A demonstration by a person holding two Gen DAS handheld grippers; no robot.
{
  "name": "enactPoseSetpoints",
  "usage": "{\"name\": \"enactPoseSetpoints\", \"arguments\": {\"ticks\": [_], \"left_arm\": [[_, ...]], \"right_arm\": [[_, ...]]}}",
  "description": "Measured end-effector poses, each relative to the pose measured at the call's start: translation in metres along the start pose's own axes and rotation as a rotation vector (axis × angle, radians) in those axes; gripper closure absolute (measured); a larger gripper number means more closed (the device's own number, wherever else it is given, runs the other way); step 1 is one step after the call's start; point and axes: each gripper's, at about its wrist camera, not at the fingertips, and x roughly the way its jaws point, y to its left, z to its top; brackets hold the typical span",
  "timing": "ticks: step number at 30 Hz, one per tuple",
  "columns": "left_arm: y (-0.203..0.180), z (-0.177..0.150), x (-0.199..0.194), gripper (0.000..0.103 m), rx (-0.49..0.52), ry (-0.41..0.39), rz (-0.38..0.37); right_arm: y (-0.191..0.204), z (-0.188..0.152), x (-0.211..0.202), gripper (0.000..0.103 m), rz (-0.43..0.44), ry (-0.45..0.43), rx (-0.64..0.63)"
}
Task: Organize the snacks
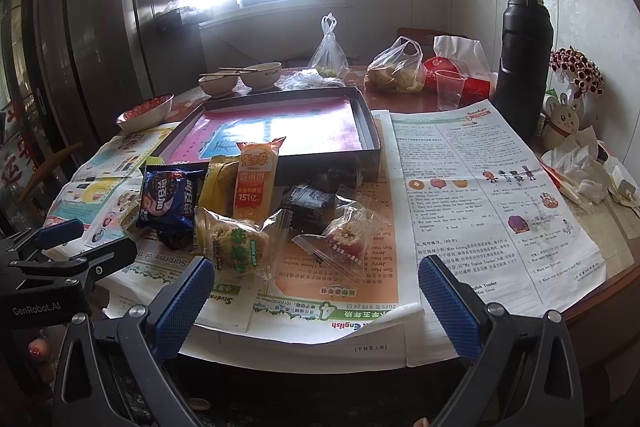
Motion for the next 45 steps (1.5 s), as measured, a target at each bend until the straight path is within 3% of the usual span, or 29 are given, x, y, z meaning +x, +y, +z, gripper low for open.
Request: {"name": "enactPoseSetpoints", "arguments": {"ticks": [45], "left_arm": [[-0.0020, -0.0033, 0.0000, 0.001, -0.002, 0.004, -0.007]], "right_arm": [[-0.0029, 0.0001, -0.0002, 0.000, -0.006, 0.005, 0.014]]}}
